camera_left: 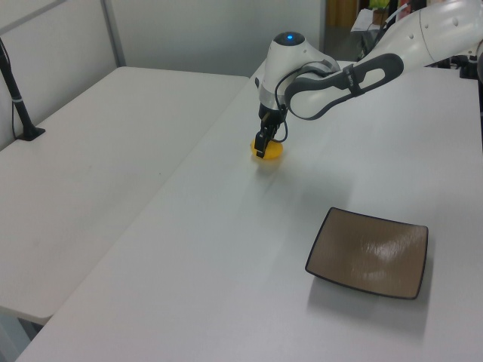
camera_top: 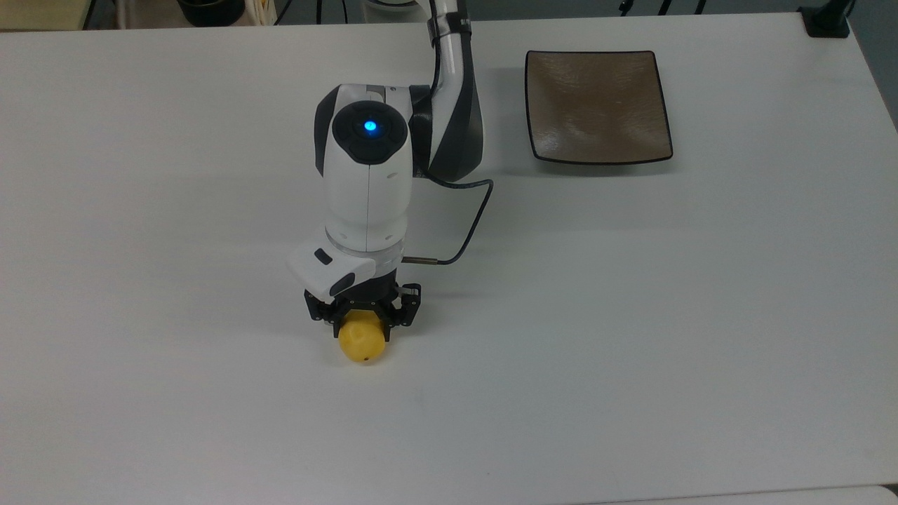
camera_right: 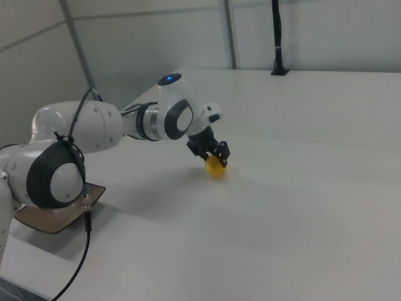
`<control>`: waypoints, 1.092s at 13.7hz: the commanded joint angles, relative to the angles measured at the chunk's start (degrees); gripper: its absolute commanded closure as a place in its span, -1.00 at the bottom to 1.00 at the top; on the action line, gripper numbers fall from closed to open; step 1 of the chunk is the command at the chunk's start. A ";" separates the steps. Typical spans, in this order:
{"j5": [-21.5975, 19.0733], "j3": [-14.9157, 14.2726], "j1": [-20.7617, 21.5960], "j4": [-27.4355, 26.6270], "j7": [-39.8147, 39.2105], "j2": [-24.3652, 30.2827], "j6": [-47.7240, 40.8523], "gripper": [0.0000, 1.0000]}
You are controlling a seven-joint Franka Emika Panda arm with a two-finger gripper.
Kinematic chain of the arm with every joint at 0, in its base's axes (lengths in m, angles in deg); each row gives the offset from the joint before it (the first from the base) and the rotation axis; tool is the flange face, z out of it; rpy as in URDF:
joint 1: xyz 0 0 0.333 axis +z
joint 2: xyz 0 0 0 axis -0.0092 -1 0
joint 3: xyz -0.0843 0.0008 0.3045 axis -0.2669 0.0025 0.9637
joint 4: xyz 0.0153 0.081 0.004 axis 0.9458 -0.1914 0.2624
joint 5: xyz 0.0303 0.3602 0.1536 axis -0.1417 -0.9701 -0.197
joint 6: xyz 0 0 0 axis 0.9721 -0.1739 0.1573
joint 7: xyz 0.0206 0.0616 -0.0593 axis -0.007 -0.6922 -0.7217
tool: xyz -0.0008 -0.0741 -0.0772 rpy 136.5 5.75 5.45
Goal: Put potatoes on a ceramic plate
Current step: 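Lift the held potato up off the table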
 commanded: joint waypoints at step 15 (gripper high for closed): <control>-0.90 1.33 9.95 -27.56 1.78 47.89 -27.43 1.00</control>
